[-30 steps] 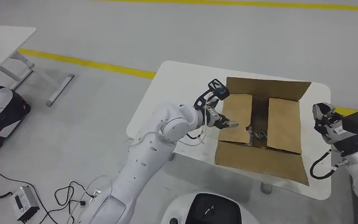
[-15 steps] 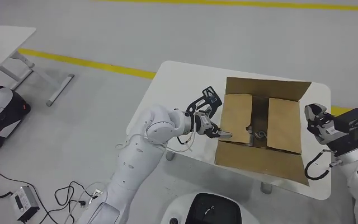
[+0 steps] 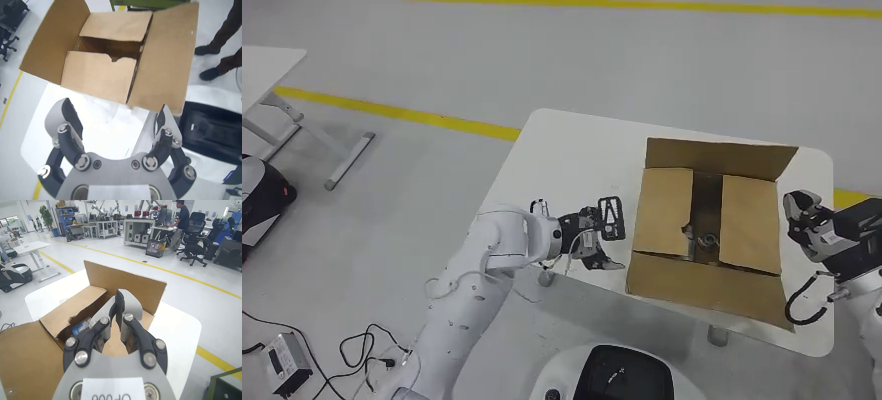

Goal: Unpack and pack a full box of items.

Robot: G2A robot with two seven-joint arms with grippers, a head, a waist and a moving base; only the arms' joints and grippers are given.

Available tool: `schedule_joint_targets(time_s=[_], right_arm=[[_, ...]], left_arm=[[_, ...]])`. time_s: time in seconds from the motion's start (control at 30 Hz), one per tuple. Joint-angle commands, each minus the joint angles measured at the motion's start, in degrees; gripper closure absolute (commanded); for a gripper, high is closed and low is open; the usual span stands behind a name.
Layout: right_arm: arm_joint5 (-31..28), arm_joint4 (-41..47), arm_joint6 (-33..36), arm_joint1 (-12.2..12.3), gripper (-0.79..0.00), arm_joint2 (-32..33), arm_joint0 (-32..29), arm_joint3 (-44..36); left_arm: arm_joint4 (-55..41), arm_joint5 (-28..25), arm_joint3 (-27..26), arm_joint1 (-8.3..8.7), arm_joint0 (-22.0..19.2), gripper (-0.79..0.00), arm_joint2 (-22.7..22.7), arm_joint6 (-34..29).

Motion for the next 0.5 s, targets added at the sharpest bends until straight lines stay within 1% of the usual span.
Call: schedule_joint_targets(time_s=[0.0,0.07,0.13,0.23,0.33,0.47], right_arm=[[0.0,0.3,0.1,0.0,0.0,0.1,0.0,0.3],[0.1,0.4,0.2,0.0,0.0,0.2,0.0,0.4],[0.3,0.7,0.0,0.0,0.0,0.2,0.0,0.5],[0.4,0.6,0.1,0.0,0.0,0.1,0.0,0.5],[0.5,0.6,0.0,0.0,0.0,0.2,-0.2,0.5],[0.9,0.5,0.1,0.1,0.0,0.7,-0.6,0.4]], left_arm=[[3.2,0.0,-1.8,1.28,2.0,-0.785,0.3,1.5],[5.7,0.0,-2.8,2.54,3.6,-0.785,1.3,4.1],[7.4,0.0,-2.4,3.71,4.9,-0.785,2.0,7.5],[10.1,0.0,-1.4,4.89,6.0,-0.785,3.8,12.7],[13.4,0.0,0.1,5.43,5.8,-0.785,6.2,17.5],[17.1,1.2,3.2,5.3,4.3,-0.785,9.6,22.3]])
